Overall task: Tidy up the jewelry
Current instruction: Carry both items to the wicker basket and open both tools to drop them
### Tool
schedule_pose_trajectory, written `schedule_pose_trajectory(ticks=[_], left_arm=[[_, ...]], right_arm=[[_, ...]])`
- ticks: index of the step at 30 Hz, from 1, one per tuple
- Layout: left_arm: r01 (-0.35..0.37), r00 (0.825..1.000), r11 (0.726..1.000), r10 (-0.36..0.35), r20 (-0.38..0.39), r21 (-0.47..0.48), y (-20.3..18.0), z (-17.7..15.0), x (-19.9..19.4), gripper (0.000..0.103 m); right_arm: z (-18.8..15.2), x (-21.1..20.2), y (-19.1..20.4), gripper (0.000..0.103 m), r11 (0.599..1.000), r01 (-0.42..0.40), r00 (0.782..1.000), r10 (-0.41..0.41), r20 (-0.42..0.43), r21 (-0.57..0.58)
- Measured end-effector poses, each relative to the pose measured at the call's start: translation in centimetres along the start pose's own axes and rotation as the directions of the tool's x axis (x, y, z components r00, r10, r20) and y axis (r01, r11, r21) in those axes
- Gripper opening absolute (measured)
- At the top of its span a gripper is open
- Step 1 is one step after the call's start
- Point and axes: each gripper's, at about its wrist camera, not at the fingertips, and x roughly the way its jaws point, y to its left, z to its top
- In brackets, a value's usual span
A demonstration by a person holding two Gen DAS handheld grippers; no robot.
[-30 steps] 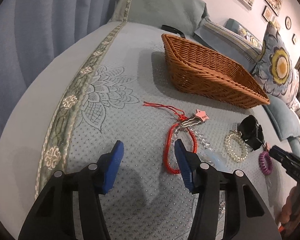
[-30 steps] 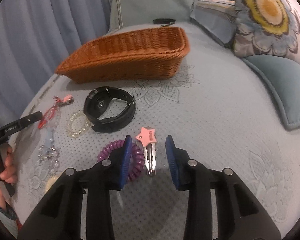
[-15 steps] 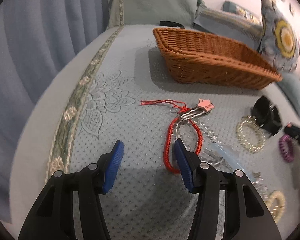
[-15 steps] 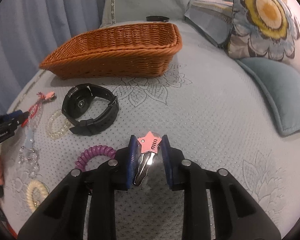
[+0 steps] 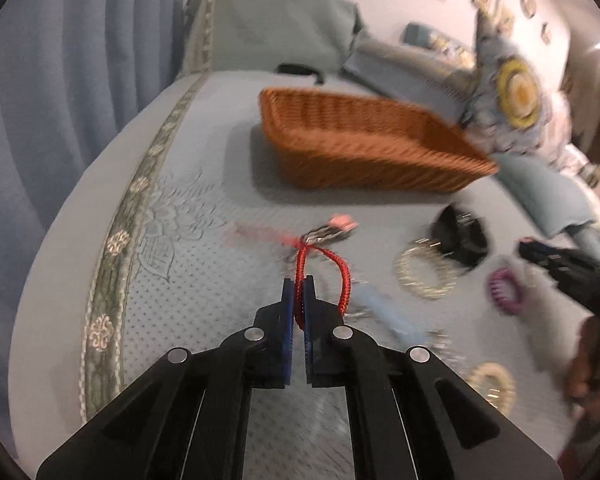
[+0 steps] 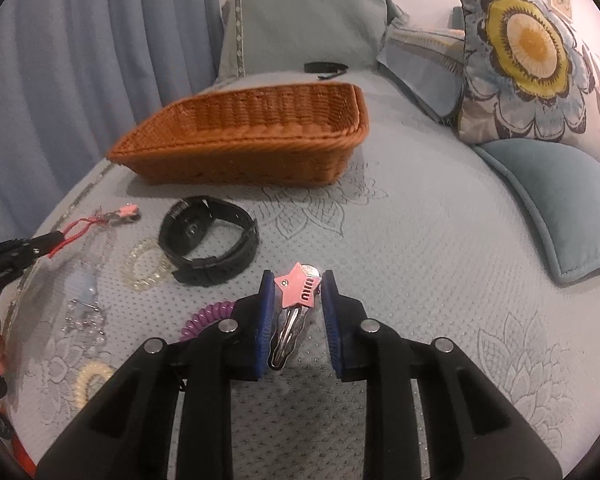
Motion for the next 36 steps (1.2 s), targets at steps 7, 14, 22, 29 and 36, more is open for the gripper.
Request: schedule_pose_trajectory(ticks=[7, 14, 22, 29, 36], left_arm=[[0.137, 0.985, 0.991, -0.135, 0.11, -0.005, -1.0, 0.4, -3.5, 0.002], [0.128, 0.973, 0.992, -0.127, 0.193, 0.008, -2.8, 3.3, -4.9, 0.002], [0.094, 0.96, 0.995, -0.102, 0.262, 0.043, -5.8, 11.3, -2.2, 0.002], [0.068, 0.98, 0.998, -0.07, 0.186, 0.019, -6.1, 14.5, 6.2, 0.002], [0.067, 0.989, 0.998, -0.068, 0.13, 0.01, -6.1, 13.8, 10.3, 0.002]], right_arm=[[0.2, -2.0, 0.9, 0.021, 0.999, -0.039, 0.996, 0.04, 0.079, -0.023], [3.3, -4.8, 1.9, 0.021, 0.996, -0.085, 0.981, 0.091, 0.17, -0.039], [12.4, -0.8, 0.8, 0.021, 0.991, -0.131, 0.979, 0.131, 0.156, -0.01], [17.0, 7.5, -1.1, 0.021, 0.98, -0.178, 0.984, 0.178, 0.009, 0.089], [16.9, 12.0, 0.1, 0.021, 0.994, -0.097, 0.991, 0.101, -0.092, 0.039]])
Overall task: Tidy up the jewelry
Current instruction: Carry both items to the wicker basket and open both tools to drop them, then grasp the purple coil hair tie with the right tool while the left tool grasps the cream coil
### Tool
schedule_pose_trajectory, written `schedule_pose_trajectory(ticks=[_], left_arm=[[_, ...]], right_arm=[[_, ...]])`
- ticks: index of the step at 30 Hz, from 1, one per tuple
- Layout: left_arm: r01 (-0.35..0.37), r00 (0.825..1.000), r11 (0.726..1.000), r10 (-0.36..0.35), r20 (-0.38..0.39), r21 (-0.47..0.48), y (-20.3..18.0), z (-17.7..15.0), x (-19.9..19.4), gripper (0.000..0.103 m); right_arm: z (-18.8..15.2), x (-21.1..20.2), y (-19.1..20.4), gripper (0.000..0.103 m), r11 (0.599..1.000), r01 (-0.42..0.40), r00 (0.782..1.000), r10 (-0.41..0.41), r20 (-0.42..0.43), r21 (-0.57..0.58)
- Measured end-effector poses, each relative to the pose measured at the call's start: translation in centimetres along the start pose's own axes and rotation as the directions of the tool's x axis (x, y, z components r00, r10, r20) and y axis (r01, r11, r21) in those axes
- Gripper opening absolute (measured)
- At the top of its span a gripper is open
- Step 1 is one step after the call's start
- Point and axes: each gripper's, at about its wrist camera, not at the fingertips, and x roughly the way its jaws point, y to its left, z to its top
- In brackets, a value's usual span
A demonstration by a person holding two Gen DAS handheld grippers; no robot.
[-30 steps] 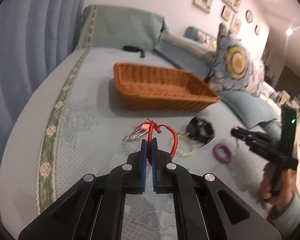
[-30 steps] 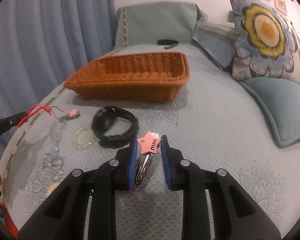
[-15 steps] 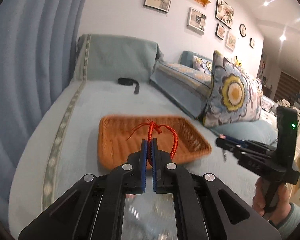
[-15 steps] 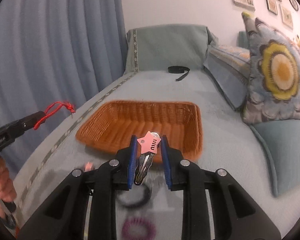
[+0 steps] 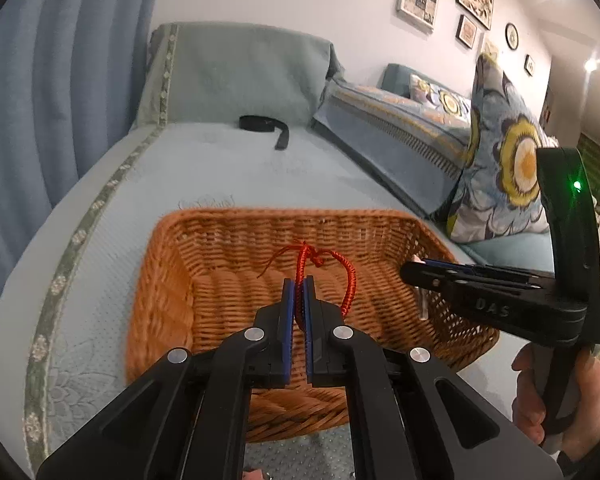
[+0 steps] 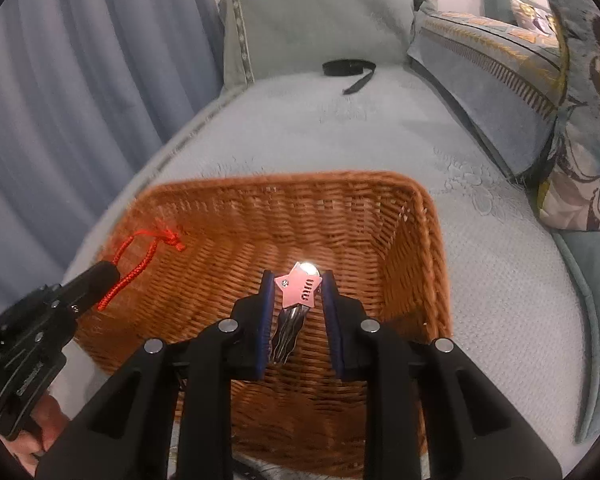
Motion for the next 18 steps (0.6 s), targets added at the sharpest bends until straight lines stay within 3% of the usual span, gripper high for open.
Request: schedule_pose_trajectory(ticks=[6, 8, 10, 11, 13, 18], left_arm=[[-0.009, 0.999, 1.0, 0.009, -0.035, 0.02, -0.4, -0.9, 0.7, 0.003], [0.014, 0.999, 1.0, -0.013, -0.038, 0.018, -0.2, -1.1, 0.6, 0.01], [0.002, 0.999, 1.0, -0.001, -0.035, 0.019, -0.1, -1.2, 0.0, 0.042], [-0.001, 1.0, 1.0, 0.002, -0.022, 0.02, -0.2, -1.3, -0.5, 0.046], [0.015, 1.0, 1.0, -0.015, 0.0, 0.018, -0.1, -1.3, -2.2, 0.046], [0.039, 0.997, 0.999, -0.039, 0.067, 0.01, 0.1, -1.7, -8.0, 0.046]], right_arm=[[-1.2, 1.3, 0.2, 0.021, 0.999, 0.033, 0.999, -0.033, -0.037, -0.021], [-1.3, 1.4, 0.0, 0.022, 0.999, 0.039, 0.998, -0.04, -0.044, -0.021], [-1.2, 1.2, -0.2, 0.027, 1.0, 0.027, 0.999, -0.028, -0.037, -0.012], [-1.1, 0.8, -0.2, 0.035, 1.0, 0.022, 0.999, -0.022, -0.033, -0.007], [-1.2, -0.6, -0.4, 0.049, 1.0, 0.024, 1.0, -0.024, -0.006, 0.002], [-2.8, -6.2, -0.9, 0.049, 0.999, -0.046, 0.996, 0.044, 0.073, 0.025]])
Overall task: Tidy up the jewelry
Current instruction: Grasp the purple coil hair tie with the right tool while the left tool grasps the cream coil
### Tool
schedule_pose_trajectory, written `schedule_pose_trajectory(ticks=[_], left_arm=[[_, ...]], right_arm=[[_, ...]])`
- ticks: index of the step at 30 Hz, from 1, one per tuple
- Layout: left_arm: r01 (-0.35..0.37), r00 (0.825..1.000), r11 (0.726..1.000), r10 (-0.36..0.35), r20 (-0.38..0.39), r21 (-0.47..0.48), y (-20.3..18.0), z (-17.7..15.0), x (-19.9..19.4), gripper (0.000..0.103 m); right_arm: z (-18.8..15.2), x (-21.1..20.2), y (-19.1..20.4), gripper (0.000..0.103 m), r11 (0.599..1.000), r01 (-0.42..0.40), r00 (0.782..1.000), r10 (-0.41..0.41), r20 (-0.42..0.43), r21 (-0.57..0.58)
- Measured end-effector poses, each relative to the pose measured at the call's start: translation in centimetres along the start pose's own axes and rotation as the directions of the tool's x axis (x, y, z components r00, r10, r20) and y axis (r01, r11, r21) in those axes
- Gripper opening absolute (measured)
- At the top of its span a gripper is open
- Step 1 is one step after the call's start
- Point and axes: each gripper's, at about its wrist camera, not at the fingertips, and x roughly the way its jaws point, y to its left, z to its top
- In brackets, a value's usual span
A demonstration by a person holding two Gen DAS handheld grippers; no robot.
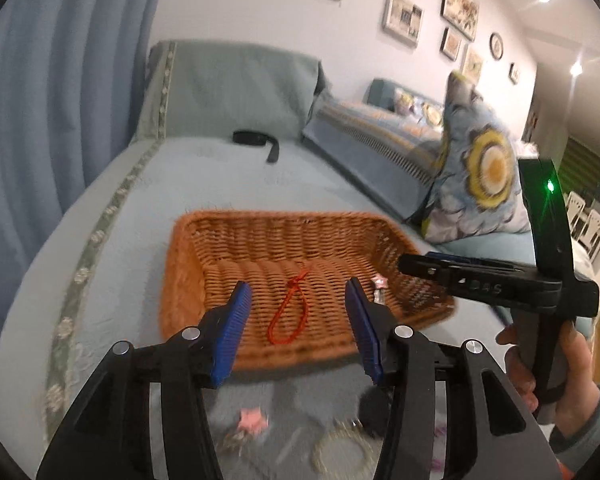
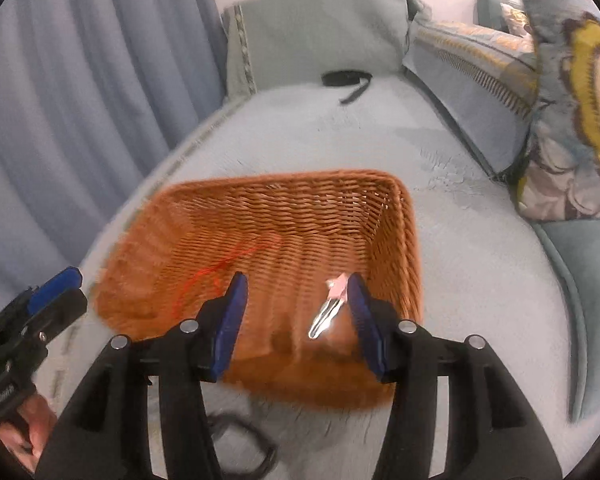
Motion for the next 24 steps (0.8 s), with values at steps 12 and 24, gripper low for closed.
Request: schedule_pose_trajectory(ticks=[12, 24], left_arm=[[0.02, 1.0, 0.999, -0.021, -0.009, -0.045, -2.1, -8.5, -11.3, 0.046], [0.146, 0.972, 0.987, -0.156, -0.178, -0.067, -2.4, -16.1, -8.2, 0.039]], right_arm=[[-10.3, -10.7, 2.4, 0.048, 0.998, -0.034, 0.99, 0.042, 0.133, -0.061], [-15.9, -8.3, 1.2, 0.038, 1.0, 0.012, 0.998, -0.01, 0.055, -0.022]])
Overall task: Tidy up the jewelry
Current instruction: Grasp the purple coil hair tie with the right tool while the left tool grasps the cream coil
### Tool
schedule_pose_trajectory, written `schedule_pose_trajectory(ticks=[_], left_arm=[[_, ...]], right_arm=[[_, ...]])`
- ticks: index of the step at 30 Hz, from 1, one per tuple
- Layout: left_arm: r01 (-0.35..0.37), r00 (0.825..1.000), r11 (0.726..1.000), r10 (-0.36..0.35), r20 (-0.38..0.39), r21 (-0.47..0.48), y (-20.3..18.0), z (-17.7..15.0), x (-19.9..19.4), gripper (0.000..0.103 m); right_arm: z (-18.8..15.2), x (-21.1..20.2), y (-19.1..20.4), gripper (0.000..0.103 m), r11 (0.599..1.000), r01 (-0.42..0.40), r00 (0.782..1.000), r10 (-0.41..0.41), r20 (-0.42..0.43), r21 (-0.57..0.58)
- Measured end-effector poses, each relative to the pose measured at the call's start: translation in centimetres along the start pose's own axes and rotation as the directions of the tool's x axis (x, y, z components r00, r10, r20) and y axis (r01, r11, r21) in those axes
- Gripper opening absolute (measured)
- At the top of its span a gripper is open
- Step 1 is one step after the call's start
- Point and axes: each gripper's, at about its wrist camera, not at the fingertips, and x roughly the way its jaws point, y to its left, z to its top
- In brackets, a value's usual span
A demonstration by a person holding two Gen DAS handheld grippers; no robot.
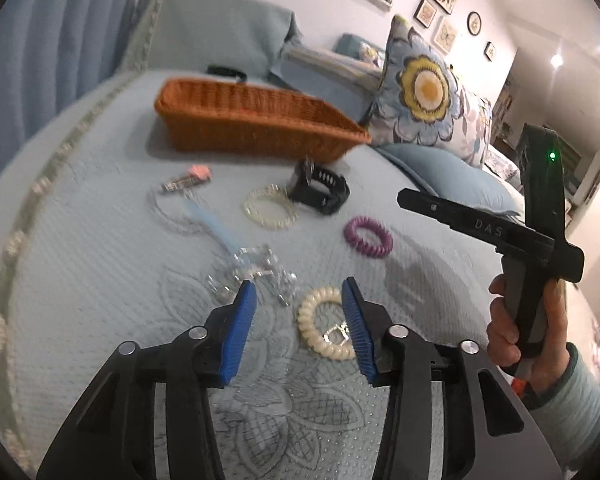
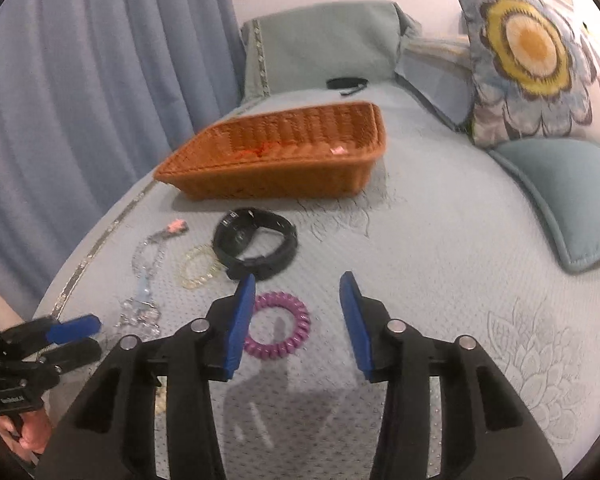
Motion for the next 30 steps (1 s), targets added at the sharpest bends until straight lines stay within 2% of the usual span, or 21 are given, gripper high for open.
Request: schedule_pose_trajectory(ticks=[3, 8, 14, 20, 23, 25, 30], left_arm=[[-0.011, 0.999, 1.0, 0.012, -0.034, 0.018, -0.2, -0.8, 1.0, 0.036], [-0.067, 0.994, 0.994, 0.073, -0.077, 0.083, -1.2, -1.4, 2.5, 0.032], [-0.129, 0.988, 0.982, 0.139, -0.071, 0.138, -2.2, -1.4, 3.2, 0.032], [-0.219, 0.97, 0.948, 0.238, -0.056, 0.233, -3.7, -1.8, 3.8, 0.032], [-0.234, 0.965, 0.939, 0.256, -0.059, 0.254, -3.9, -1.9, 3.6, 0.03], [-0.246, 0.96, 0.932, 0.271, -0.065, 0.265, -3.8, -2.0, 3.4, 0.023], [-0.24, 0.96, 0.936, 0.268, -0.076, 0.257, -3.5, -2.1, 3.0, 0.021]], right_arm=[[-0.4, 0.9, -0.2, 0.037, 1.0, -0.006, 0.999, 0.006, -0.034, 0.019], [-0.9, 2.0, 0.5, 0.037, 1.0, 0.022, 0.997, -0.023, -0.071, -0.013], [-1.2, 2.8, 1.2, 0.035, 0.998, 0.048, 0.995, -0.052, -0.087, -0.049], [-1.5, 3.7, 1.9, 0.035, 0.992, 0.084, 0.988, -0.095, -0.12, -0.091], [-1.6, 3.9, 2.1, 0.035, 0.99, 0.097, 0.984, -0.111, -0.136, -0.107], [-1.7, 3.9, 2.1, 0.035, 0.989, 0.101, 0.983, -0.116, -0.141, -0.111], [-1.7, 4.1, 2.2, 0.035, 0.987, 0.108, 0.982, -0.125, -0.145, -0.121]])
